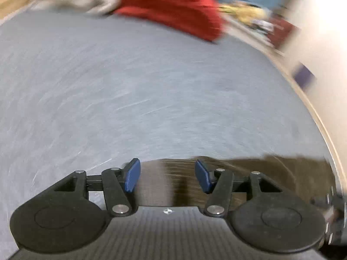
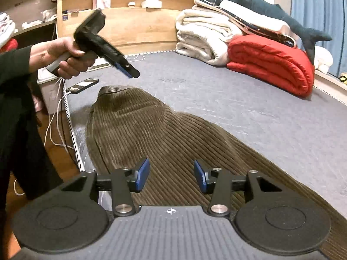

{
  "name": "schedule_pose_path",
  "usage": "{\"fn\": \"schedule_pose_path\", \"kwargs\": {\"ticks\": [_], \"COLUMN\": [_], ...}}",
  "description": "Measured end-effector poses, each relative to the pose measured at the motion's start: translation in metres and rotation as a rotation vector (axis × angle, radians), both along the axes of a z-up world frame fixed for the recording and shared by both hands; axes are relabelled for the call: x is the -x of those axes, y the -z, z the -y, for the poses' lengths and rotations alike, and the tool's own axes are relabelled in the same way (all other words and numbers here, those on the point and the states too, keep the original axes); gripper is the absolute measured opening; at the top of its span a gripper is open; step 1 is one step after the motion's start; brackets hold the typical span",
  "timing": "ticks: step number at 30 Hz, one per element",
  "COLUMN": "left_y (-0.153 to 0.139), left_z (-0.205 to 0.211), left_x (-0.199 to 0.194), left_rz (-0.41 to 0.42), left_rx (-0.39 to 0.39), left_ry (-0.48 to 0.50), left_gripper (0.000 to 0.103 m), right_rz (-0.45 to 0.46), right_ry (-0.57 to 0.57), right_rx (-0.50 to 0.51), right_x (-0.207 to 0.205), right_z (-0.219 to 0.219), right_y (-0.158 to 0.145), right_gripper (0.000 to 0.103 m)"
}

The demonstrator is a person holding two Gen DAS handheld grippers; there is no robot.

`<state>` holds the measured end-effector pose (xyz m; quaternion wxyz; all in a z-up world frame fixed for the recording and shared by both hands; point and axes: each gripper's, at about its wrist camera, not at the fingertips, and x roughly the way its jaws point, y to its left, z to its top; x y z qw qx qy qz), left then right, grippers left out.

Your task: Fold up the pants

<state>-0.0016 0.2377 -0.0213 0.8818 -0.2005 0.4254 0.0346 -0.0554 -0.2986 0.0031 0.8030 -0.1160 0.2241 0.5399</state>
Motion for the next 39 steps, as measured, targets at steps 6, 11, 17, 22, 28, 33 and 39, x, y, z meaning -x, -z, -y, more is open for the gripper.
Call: {"fn": "schedule_pose_path", "kwargs": {"ticks": [6, 11, 17, 22, 28, 33, 39], "left_y": [0.034, 0.009, -0.011, -0.018, -0.034, 0.016, -0.017], "left_z": [-0.019, -0.018, -0.001, 0.003, 0.043, 0.079, 0.110], "left_x": [-0.009, 0.003, 0.054, 0.062, 0.078, 0.080, 0.076], "left_rz": [-0.067, 0.001, -0.018, 0.007, 0.147, -0.135, 0.017], "left_rx": [0.207, 0.116, -0.011, -0.218, -0.158, -0.410, -0.477], "left_ry": [-0.066, -0.045, -0.189, -0.187, 0.125, 0.262, 0.244], "left_gripper": [0.064, 0.030, 0.022, 0.022, 0.025, 0.024, 0.032], "right_rz": [0.011, 0.058, 0.048, 0.038, 0.077, 0.014, -0.076], "right_ry": [-0.033, -0.058, -0.160, -0.267, -0.305, -0.317, -0.062], "right_rx": [0.039, 0.045, 0.052, 0.172, 0.159, 0.124, -0.003], "right_x": [0.008, 0.021, 0.031, 0.041, 0.053, 0.046, 0.010], "right_z": [-0.063, -0.100, -0.129, -0.146, -0.139, -0.123, -0.072], "right_y": [0.019, 0.021, 0.026, 0.049, 0.048, 0.040, 0.021], "right_gripper": [0.061, 0.064, 0.068, 0.070, 0.038, 0.033, 0.050]}}
